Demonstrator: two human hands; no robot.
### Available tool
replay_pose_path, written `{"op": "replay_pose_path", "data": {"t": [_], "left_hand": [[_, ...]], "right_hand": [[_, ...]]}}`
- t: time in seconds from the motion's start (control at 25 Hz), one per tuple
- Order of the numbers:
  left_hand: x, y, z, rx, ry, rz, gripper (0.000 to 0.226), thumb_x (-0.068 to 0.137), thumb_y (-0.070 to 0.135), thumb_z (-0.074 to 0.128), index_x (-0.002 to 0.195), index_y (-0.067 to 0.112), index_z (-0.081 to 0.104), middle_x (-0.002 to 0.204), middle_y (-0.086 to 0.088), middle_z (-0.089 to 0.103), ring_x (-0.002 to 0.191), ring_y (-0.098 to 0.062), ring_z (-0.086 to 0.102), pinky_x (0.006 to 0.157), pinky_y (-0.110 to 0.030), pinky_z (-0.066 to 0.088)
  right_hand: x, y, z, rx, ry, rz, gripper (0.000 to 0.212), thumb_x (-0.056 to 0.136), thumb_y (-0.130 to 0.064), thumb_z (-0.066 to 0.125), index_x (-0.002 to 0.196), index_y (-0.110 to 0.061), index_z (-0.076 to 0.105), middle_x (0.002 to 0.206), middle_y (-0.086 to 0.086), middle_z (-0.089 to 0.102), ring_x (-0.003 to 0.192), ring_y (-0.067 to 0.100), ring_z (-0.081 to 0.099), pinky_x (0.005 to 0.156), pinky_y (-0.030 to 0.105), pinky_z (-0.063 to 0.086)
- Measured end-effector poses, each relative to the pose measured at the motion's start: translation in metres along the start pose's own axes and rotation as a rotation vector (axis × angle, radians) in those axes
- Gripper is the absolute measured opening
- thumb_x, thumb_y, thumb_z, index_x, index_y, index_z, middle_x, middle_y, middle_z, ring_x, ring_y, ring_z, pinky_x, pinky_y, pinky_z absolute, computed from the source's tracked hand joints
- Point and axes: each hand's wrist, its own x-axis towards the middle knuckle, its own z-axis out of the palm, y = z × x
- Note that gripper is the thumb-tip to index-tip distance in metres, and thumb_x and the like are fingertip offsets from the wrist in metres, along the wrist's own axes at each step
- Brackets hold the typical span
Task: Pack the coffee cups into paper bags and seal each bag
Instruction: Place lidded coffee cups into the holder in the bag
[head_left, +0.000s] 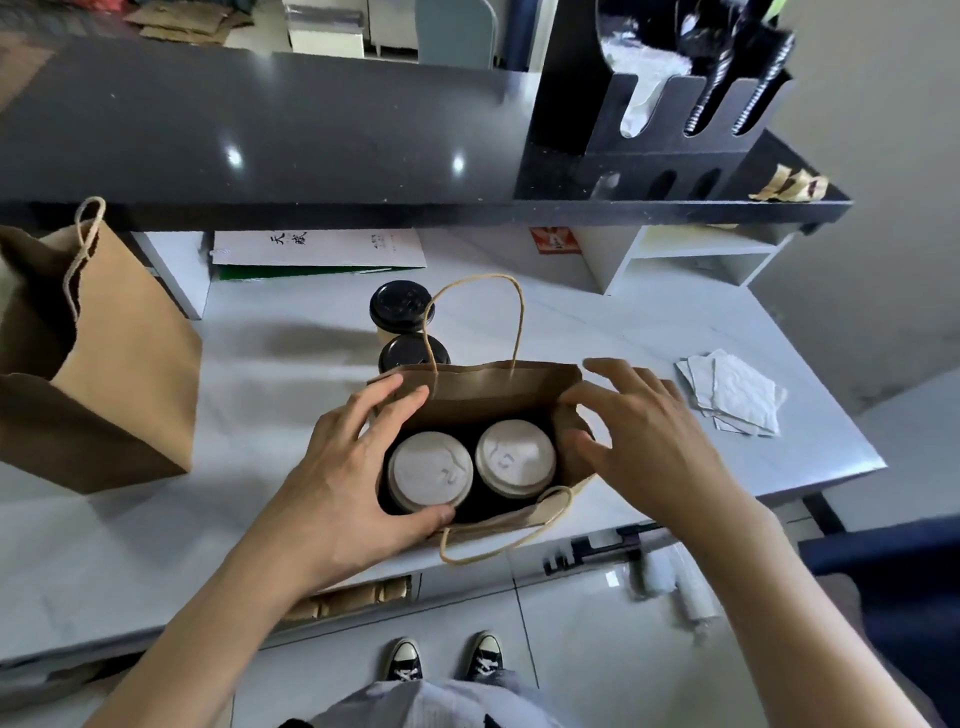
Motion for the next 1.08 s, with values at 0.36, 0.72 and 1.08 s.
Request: {"op": "replay_pose_path", "data": {"t": [0.36,0.72,1.08], "left_hand": [[0.020,0.030,0.018,-0.041,-0.081,0.067,0.108,0.059,0.083,0.063,0.154,0.051,0.022,0.159,0.035,0.006,0.144,-0.010,0.023,0.114,-0.034,0.032],[0.052,0.102,0.068,-0.036,-0.114,0.070,0.107,0.059,0.081,0.064,0.154,0.051,0.023,0.158,0.034,0.009,0.147,-0.007,0.023,0.118,-0.035,0.030],[0.073,0.174,0.131,-0.043,-0.047,-0.021,0.108,0.058,0.081,0.066,0.154,0.050,0.027,0.159,0.032,0.010,0.147,-0.010,0.026,0.118,-0.037,0.033]], "right_hand": [[-0.031,0.042,0.000,0.212,0.028,0.196,0.034,0.099,-0.029,0.054,0.131,-0.032,0.063,0.119,-0.010,0.068,0.108,0.020,0.063,0.079,0.031,0.040],[-0.050,0.138,-0.007,0.274,0.016,0.249,0.037,0.098,-0.031,0.052,0.133,-0.034,0.062,0.121,-0.013,0.070,0.111,0.015,0.065,0.082,0.032,0.046],[-0.058,0.234,-0.015,0.313,0.008,0.198,0.040,0.097,-0.034,0.048,0.136,-0.034,0.060,0.126,-0.014,0.068,0.108,0.016,0.066,0.086,0.037,0.052]]}}
